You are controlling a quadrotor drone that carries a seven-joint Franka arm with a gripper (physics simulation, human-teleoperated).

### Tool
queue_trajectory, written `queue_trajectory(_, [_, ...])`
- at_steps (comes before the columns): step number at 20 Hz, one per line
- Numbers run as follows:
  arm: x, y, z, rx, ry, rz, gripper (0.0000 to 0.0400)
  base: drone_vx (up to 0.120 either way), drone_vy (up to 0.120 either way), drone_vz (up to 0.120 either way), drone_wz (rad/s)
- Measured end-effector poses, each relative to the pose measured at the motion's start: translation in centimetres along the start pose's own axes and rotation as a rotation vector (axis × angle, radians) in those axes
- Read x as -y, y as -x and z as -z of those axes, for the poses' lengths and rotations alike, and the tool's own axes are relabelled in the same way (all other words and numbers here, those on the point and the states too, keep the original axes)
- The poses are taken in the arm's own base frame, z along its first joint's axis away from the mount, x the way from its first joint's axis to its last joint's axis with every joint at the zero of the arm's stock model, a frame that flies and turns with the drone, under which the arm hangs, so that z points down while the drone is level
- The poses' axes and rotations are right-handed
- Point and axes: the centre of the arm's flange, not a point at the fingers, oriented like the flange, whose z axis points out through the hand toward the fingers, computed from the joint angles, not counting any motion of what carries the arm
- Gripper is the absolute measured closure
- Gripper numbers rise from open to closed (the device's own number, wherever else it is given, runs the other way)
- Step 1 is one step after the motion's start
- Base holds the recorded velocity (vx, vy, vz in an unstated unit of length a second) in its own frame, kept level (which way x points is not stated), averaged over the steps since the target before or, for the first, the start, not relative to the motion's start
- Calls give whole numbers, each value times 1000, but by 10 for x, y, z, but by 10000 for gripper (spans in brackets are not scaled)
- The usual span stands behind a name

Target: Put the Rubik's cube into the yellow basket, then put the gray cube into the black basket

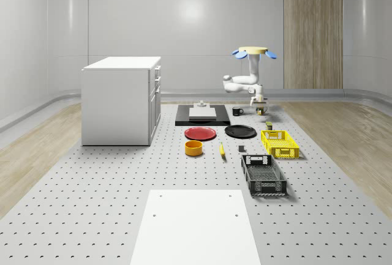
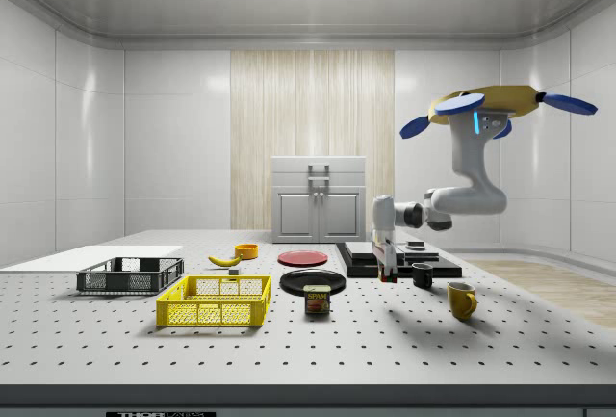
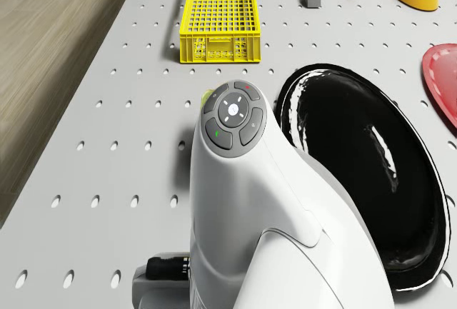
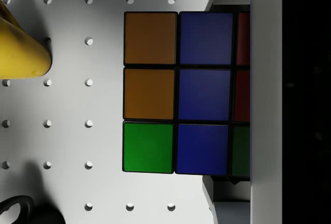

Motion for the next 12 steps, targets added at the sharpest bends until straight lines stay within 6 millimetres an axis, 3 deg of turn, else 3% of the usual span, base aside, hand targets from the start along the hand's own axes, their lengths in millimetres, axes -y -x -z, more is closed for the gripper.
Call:
queue_trajectory(6, [0,0,2,0,0,0,77,0,0,120,0])
queue_trajectory(8, [0,0,2,0,0,0,77,0,40,0,0])
queue_trajectory(12, [0,0,2,0,0,0,77,10,120,0,0])
